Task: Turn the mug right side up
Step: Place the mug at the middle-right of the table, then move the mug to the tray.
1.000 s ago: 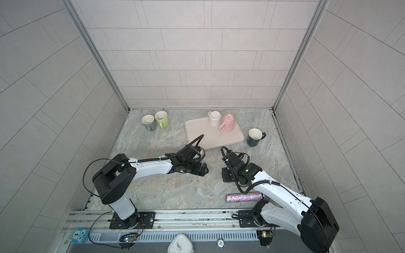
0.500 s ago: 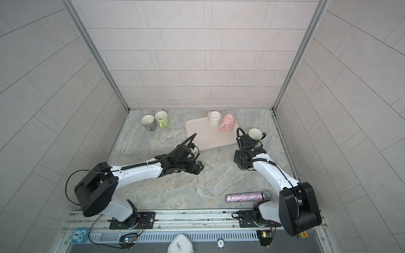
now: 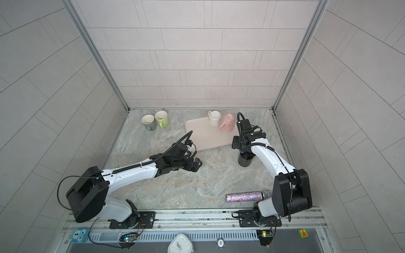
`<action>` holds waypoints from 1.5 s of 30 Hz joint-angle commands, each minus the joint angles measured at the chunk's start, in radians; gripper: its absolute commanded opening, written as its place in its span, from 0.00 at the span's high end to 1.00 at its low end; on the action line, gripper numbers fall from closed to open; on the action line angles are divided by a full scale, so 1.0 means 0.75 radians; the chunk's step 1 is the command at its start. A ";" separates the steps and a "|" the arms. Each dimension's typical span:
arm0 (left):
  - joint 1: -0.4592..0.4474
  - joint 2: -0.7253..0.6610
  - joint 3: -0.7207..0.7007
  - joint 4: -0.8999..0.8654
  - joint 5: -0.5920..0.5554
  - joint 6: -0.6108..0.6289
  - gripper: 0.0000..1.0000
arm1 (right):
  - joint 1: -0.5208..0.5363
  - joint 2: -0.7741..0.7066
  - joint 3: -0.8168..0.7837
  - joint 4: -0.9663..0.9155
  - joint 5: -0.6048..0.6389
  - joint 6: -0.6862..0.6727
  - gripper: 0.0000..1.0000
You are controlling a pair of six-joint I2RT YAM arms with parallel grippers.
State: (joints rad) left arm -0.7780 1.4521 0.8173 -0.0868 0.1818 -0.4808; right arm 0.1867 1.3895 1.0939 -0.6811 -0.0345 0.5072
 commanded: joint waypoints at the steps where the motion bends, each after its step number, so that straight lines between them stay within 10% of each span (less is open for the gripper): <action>1: 0.029 -0.037 0.048 0.004 -0.059 0.017 0.05 | 0.000 -0.155 -0.016 0.013 -0.047 -0.053 0.33; 6: 0.082 0.024 0.064 0.295 0.008 0.083 0.05 | 0.002 -0.322 -0.113 0.195 -0.144 0.030 0.33; 23: 0.095 0.794 0.967 0.278 0.181 0.173 0.09 | 0.002 -1.040 -0.517 0.261 -0.261 -0.011 0.25; 40: 0.098 1.274 1.628 -0.142 0.008 0.577 0.22 | 0.002 -1.221 -0.827 0.437 -0.204 0.158 0.26; 45: 0.109 1.369 1.768 -0.173 0.006 0.621 0.41 | 0.001 -1.225 -0.834 0.391 -0.151 0.151 0.27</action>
State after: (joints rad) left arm -0.7040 2.4554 2.0892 -0.1787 0.1951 -0.0635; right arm 0.1879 0.4774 0.4732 -0.3790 -0.1928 0.6052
